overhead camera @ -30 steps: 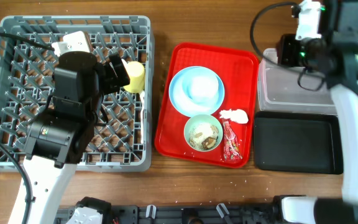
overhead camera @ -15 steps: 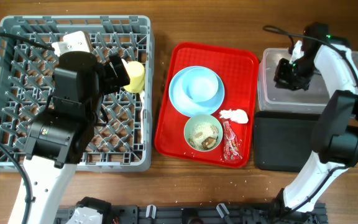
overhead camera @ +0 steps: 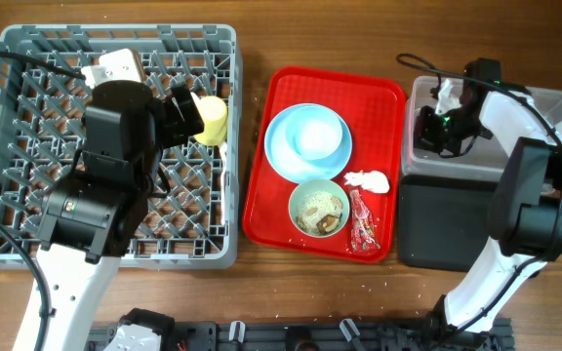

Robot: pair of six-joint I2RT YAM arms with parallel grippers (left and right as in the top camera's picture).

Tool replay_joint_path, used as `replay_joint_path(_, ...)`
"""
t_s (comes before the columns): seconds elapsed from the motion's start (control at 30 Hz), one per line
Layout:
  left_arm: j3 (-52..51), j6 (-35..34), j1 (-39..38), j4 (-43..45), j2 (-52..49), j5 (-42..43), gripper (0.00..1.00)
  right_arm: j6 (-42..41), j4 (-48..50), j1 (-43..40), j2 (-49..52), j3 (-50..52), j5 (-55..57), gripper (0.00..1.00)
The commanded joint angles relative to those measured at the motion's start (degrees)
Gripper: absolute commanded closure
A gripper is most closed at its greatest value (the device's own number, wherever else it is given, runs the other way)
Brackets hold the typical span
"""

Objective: Sort waste into correct bins and load items into the dishwasher rack

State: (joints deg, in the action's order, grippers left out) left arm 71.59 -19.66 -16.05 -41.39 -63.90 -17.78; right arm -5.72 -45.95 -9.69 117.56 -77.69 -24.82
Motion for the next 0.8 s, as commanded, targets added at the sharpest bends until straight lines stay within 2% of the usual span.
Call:
replay_joint_path(0.0,-0.11,-0.5,0.15,0.15,0.13,-0.74,0.0,1.05,1.14,3.3,0.37,1.31,-2.23,0.96)
replay_joint_path(0.17,-0.11,-0.5,0.15,0.15,0.13,-0.74,0.0,1.05,3.93,4.81,0.37,1.31,-1.64,0.96)
replay_joint_path(0.33,-0.11,-0.5,0.15,0.15,0.13,-0.74,0.0,1.05,8.22,4.83,0.79,1.31,4.44,0.95)
replay_joint_path(0.6,-0.11,-0.5,0.15,0.15,0.13,-0.74,0.0,1.42,12.09,7.21,3.98,1.31,3.08,0.96)
replay_joint_path(0.77,-0.11,-0.5,0.15,0.15,0.13,-0.74,0.0,5.35,12.92,8.24,4.15,1.31,2.03,0.95)
